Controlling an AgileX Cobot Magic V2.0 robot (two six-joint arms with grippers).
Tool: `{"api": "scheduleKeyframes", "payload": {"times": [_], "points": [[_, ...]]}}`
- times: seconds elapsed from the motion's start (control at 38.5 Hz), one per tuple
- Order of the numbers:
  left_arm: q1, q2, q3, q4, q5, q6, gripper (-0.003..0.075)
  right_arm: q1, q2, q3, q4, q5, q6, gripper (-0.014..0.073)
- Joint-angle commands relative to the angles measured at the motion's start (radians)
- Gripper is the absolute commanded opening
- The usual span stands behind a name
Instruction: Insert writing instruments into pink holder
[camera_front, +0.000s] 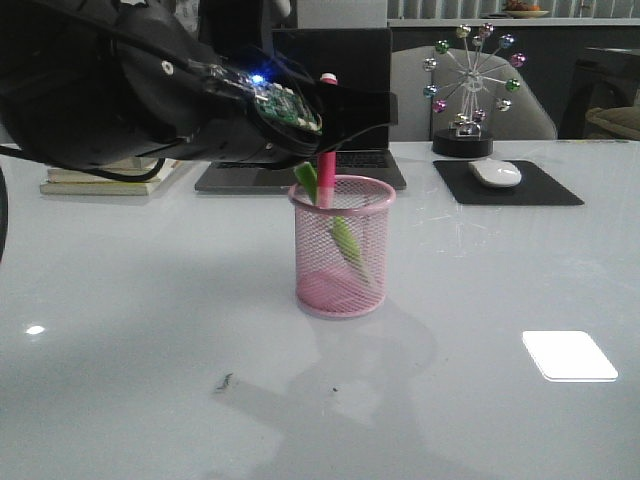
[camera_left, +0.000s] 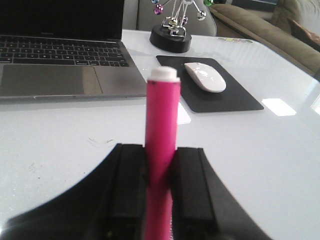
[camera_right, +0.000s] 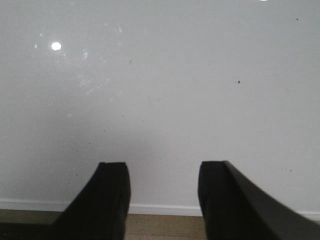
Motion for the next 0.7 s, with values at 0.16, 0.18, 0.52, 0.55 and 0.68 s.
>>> {"api": "scheduleKeyframes", "payload": {"times": [0.16,0.18,0.52,0.55,0.68], "points": [[-0.008,-0.056,-0.030,0.047,-0.104,-0.008,0.0311,-0.005,-0.004,-0.028,-0.023,-0.050,-0.009,0.0433],[-0.012,-0.056,-0.030,0.047,-0.107,-0.010,0.0351,-0.005,-0.004,-0.028,-0.023,-0.050,-0.009,0.0433],[-0.047,-0.131,-0.030,0.058,-0.158,0.012,0.0453,-0.005,-0.004,-0.028,-0.023,-0.049,-0.009,0.0433],[-0.045,-0.147,-0.030,0.058,-0.158,0.036,0.0446,-0.005,-0.004,-0.028,-0.023,-0.050,-0.009,0.0433],[-0.008,-0.235,-0.030,0.058,-0.136,0.209,0.0435,-0.005,-0.004,-0.028,-0.023,-0.050,-0.009,0.0433]]}}
